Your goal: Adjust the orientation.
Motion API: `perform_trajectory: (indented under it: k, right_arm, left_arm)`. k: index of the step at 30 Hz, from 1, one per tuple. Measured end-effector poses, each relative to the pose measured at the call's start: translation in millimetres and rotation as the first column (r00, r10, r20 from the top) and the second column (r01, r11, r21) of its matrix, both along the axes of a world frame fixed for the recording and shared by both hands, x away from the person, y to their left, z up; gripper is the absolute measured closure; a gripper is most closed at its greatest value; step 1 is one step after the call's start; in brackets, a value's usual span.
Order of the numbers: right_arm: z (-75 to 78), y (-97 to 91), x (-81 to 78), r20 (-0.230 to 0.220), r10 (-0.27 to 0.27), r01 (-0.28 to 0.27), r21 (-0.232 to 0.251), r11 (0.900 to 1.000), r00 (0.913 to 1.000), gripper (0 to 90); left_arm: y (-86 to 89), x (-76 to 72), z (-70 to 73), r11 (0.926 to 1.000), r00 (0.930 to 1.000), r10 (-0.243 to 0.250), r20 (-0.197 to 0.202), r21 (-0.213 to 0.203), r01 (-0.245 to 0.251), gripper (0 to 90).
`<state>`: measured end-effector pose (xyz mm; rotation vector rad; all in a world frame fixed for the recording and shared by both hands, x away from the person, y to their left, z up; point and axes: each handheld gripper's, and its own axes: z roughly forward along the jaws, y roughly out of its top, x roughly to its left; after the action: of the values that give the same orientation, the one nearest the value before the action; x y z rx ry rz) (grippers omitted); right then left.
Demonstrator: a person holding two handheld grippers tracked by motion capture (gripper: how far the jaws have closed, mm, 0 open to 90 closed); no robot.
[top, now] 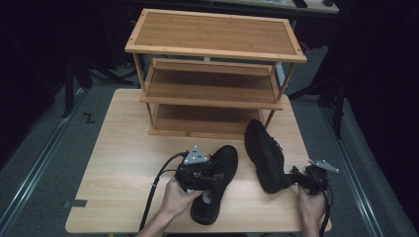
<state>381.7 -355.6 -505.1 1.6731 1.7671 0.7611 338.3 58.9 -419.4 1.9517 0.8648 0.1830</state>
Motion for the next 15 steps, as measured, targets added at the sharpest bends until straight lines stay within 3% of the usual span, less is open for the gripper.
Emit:
perform_trajectory:
  k: [7,11,14,15]
  right_arm:
    - [0.0,0.0,0.0,0.0,0.0,0.0,0.0,1.0,1.0,45.0]
    - [0.0,0.0,0.0,0.0,0.0,0.0,0.0,1.0,1.0,45.0]
    - [0.0,0.0,0.0,0.0,0.0,0.0,0.0,1.0,1.0,45.0]
    - [0.0,0.0,0.0,0.0,0.0,0.0,0.0,1.0,1.0,45.0]
  left_arm:
    - [13.7,-0.7,2.9,0.9995,0.9995,0.031,0.011,0.002,-0.031,34.8]
    - [13.9,0.1,-0.5,0.9986,0.9995,0.032,0.0,0.042,-0.032,34.8]
    - [3.9,-1.1,-6.3,0.993,0.9994,0.031,0.015,0.113,-0.032,35.0]
    - [3.9,-1.1,-6.3,0.993,0.9994,0.031,0.015,0.113,-0.032,35.2]
